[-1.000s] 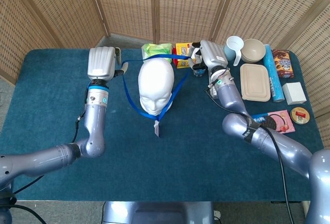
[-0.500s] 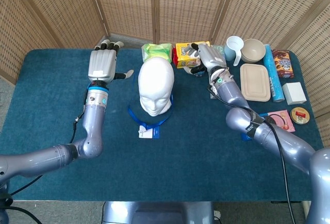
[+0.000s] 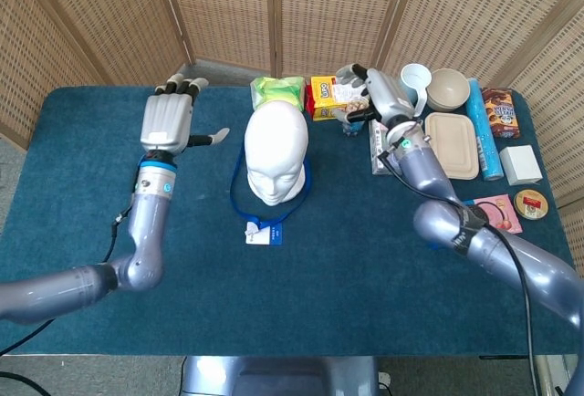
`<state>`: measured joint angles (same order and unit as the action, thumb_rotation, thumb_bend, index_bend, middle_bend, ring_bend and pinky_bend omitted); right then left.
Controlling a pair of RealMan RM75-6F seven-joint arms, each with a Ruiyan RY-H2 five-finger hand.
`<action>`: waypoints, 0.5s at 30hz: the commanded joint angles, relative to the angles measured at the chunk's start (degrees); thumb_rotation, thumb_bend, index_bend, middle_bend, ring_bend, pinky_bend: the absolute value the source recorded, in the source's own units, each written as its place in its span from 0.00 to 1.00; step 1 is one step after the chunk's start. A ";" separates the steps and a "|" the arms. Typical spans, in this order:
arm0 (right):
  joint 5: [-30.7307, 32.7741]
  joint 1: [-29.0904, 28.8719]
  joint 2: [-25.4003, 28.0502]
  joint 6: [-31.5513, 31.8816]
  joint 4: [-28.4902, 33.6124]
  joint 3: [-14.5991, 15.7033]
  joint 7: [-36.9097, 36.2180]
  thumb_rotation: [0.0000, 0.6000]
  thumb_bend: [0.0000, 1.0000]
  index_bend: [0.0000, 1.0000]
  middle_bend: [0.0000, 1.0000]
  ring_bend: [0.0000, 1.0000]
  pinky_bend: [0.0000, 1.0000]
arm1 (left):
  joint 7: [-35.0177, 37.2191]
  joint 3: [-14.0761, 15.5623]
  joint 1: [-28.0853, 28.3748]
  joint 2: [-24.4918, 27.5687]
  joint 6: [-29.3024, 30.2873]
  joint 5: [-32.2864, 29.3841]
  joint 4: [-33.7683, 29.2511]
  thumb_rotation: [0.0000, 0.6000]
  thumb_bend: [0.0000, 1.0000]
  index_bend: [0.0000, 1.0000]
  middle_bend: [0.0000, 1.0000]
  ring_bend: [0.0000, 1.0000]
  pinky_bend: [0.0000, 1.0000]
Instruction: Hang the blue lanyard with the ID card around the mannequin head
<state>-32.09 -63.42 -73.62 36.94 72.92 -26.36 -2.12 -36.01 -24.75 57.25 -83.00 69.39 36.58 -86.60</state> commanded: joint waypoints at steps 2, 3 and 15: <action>-6.30 5.95 3.59 7.12 8.66 -0.88 -3.44 0.85 0.31 0.30 0.35 0.33 0.33 | 4.32 2.28 -5.26 4.75 1.41 3.25 -6.37 0.55 0.15 0.19 0.26 0.13 0.25; -7.60 7.41 4.50 8.62 10.88 -0.70 -3.89 0.86 0.31 0.30 0.35 0.33 0.33 | 5.26 3.15 -6.68 5.95 1.90 4.50 -7.95 0.55 0.15 0.19 0.26 0.12 0.25; -18.97 21.25 13.44 22.71 32.55 5.88 -0.99 0.86 0.30 0.31 0.35 0.34 0.33 | 13.77 13.35 -19.43 14.94 6.83 19.24 -15.42 0.52 0.14 0.19 0.26 0.12 0.24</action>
<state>-47.92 -45.73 -62.69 56.03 101.36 -22.76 -4.32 -24.23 -13.18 39.89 -69.84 75.19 53.80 -100.58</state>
